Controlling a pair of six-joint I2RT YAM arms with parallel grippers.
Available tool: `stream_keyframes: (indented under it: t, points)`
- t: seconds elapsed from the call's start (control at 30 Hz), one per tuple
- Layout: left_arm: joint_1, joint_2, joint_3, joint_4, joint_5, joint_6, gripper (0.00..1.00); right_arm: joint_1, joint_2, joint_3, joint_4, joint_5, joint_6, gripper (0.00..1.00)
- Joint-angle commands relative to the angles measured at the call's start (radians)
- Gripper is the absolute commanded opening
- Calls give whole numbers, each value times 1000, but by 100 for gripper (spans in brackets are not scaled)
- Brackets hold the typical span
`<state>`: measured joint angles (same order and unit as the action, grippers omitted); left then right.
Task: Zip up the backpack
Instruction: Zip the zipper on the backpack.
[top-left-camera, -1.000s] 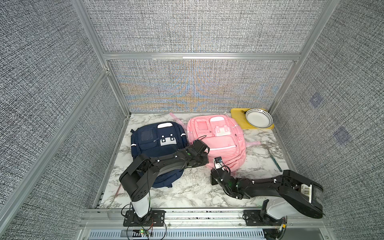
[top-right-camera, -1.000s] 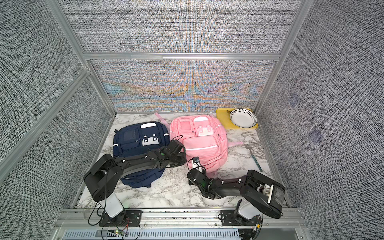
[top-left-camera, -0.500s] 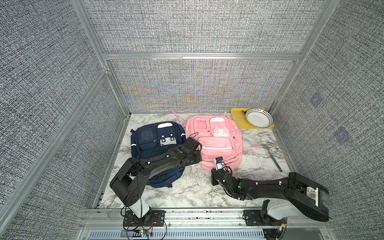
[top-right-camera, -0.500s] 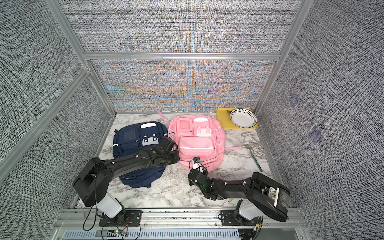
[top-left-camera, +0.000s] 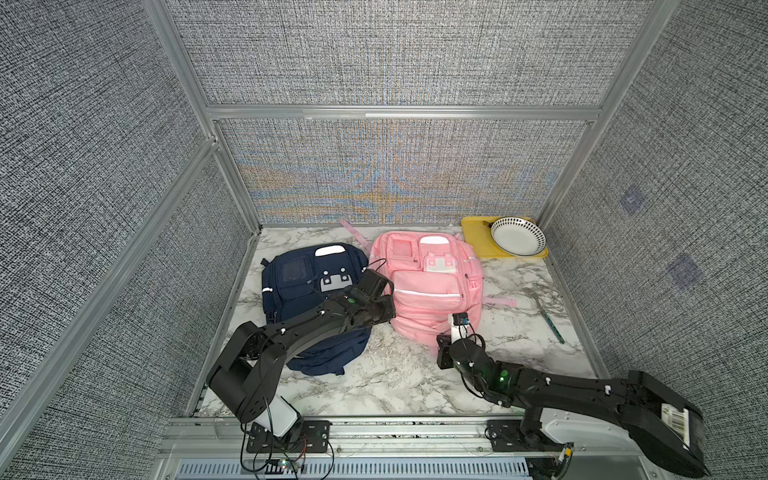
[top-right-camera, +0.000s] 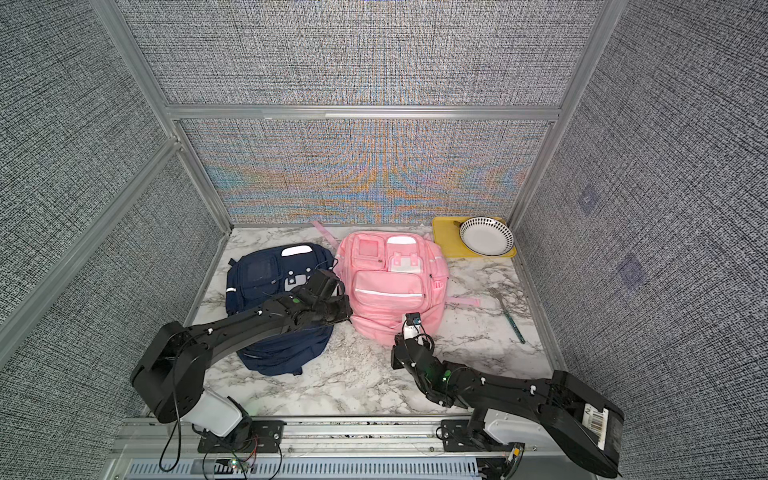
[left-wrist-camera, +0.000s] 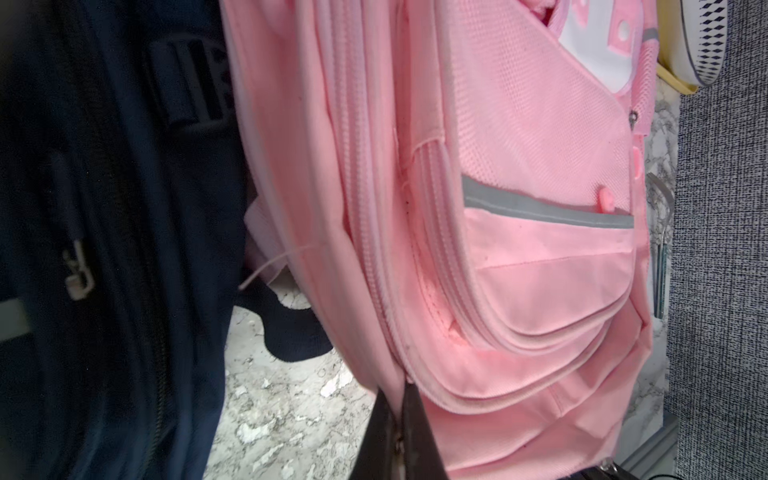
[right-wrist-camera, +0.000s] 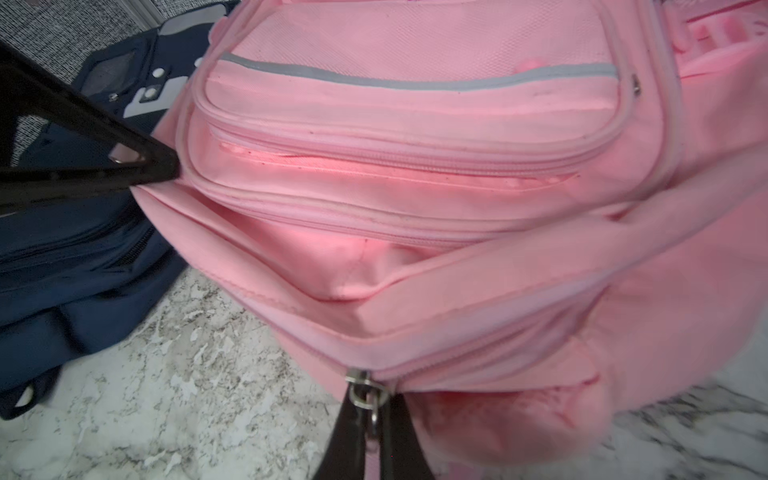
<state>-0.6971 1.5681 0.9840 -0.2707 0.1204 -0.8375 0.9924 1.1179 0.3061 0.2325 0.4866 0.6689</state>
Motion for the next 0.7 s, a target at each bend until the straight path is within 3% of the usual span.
stream_keyframes:
  t: [0.0,0.17,0.3,0.57,0.67]
  points:
    - [27,14,17,-42,-193,40,0,-5,-3,-23,-138,105,32,0]
    - [64,53,50,-51,-195,69,0,-6,33,-50,-61,66,45,0]
    - [61,86,61,-28,-116,61,2,0,96,-24,-14,56,30,0]
    - [8,-1,-29,-11,-126,8,39,10,161,4,45,47,8,0]
    - [-25,-61,-30,-60,-166,9,43,14,166,2,55,47,8,0]
